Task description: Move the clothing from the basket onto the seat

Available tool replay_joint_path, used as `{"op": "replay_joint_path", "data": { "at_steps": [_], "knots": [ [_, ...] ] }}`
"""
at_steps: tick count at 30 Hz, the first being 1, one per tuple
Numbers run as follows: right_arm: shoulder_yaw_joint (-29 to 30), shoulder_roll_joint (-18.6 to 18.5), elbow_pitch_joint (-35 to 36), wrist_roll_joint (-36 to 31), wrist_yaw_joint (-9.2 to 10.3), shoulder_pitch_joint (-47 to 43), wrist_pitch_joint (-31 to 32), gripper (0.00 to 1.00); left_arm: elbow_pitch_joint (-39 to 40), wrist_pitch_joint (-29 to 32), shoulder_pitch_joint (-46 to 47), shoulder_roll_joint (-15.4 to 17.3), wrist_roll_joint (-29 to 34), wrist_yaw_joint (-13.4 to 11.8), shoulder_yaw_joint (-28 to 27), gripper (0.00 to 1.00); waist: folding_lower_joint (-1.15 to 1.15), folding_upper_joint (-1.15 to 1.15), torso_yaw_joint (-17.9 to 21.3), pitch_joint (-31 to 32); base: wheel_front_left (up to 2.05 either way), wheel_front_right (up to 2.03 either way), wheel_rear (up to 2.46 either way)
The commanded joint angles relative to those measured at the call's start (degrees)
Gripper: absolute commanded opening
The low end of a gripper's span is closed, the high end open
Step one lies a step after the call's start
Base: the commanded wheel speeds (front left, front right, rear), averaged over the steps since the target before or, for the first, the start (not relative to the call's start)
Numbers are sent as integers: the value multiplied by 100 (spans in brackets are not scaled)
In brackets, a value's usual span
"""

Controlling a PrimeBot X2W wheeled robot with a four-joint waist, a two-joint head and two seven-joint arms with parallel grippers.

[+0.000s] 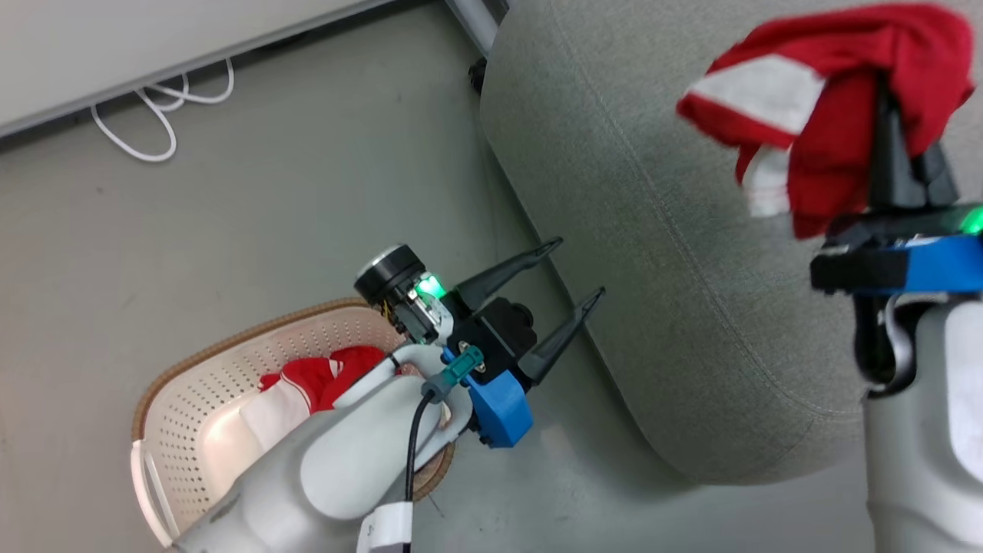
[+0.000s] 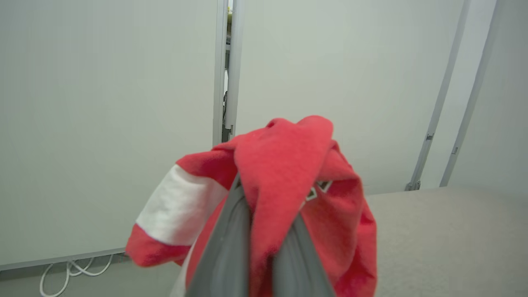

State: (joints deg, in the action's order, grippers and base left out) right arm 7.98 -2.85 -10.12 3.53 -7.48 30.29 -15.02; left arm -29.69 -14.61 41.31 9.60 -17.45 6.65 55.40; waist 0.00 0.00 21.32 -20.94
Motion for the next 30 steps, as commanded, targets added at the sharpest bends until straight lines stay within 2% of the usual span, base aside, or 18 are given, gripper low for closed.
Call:
{"op": "replay_joint_path", "data": {
  "at_steps": [1, 6, 12, 16, 20, 24, 30],
  "knots": [
    [105, -7, 55, -48, -2, 250, -23, 0, 39, 41, 151, 98, 39, -2, -33, 100, 0, 0, -62, -414, 0, 0, 0],
    [877, -62, 305, -274, -2, 1355, -23, 0, 357, 226, 512, 373, 179, -33, -63, 100, 0, 0, -142, -1172, 0, 0, 0],
    [1925, -603, 428, -394, -2, 2328, -23, 0, 822, 480, 898, 702, 322, -53, -143, 100, 0, 0, -271, -1990, 0, 0, 0],
    [2513, -1007, 175, -325, -2, 2678, -23, 0, 1106, 598, 1057, 908, 397, -101, -181, 100, 0, 0, -314, -2400, 0, 0, 0],
    [2872, -1351, -392, -389, -2, 2746, -22, 0, 1361, 727, 1149, 1018, 451, -108, -165, 100, 0, 0, -348, -2699, 0, 0, 0],
    [2977, -1405, -1153, -449, -2, 2631, -24, 0, 1535, 791, 1213, 1109, 493, -113, -135, 100, 0, 0, -393, -2896, 0, 0, 0],
    [2990, -1019, -1741, -654, -2, 2396, -23, 0, 1660, 833, 1238, 1136, 508, -150, -92, 100, 0, 0, -440, -3021, 0, 0, 0]
  ]
}}
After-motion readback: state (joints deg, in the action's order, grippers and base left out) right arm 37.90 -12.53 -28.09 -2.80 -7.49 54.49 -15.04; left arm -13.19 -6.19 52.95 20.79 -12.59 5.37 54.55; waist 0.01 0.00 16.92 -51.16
